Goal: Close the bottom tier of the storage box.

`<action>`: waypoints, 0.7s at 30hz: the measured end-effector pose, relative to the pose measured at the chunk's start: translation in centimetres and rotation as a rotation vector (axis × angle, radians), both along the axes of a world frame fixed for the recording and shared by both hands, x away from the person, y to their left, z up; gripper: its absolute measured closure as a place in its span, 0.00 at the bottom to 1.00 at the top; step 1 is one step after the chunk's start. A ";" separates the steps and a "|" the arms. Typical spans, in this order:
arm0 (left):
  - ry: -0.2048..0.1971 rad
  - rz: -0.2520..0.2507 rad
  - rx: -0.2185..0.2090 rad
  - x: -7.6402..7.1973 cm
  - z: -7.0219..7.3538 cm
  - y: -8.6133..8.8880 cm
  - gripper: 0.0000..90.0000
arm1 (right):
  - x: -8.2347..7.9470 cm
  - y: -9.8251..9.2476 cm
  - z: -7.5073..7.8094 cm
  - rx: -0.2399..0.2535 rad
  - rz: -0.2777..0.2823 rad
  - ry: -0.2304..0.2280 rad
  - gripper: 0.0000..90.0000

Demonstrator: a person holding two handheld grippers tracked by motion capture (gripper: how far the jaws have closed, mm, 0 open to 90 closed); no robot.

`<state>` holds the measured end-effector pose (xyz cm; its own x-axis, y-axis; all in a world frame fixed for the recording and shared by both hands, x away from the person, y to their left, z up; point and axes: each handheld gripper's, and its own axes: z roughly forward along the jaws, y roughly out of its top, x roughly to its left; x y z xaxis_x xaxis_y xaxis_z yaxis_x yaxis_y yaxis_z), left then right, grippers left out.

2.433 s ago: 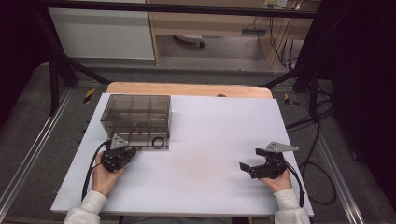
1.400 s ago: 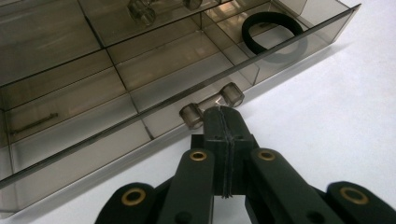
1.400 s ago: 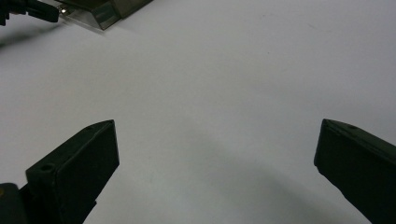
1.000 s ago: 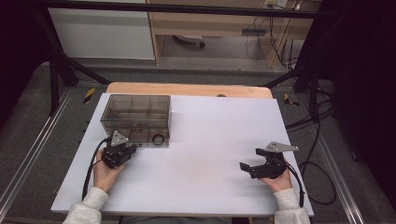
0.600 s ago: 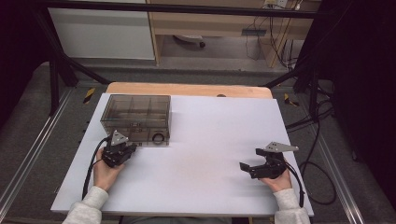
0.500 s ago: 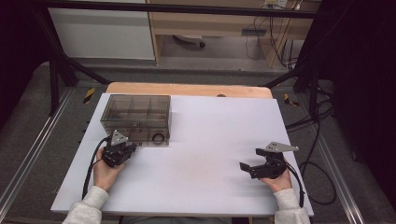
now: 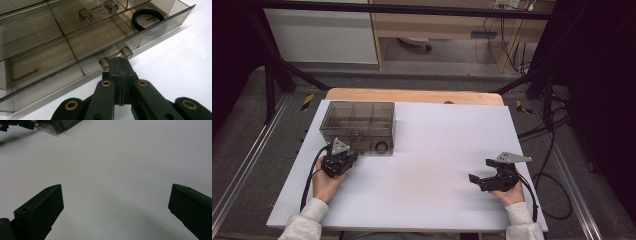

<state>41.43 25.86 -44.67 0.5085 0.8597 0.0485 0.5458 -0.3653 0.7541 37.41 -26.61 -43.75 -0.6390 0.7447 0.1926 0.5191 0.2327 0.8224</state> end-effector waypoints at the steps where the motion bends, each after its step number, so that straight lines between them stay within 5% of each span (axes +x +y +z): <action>1: -0.001 0.000 0.001 0.0 0.0 0.0 1.00 | 0.0 0.0 0.0 -0.001 0.000 0.001 0.01; 21: -0.007 -0.004 0.004 0.4 0.0 -0.1 1.00 | 0.0 0.0 0.0 -0.001 0.001 0.001 0.00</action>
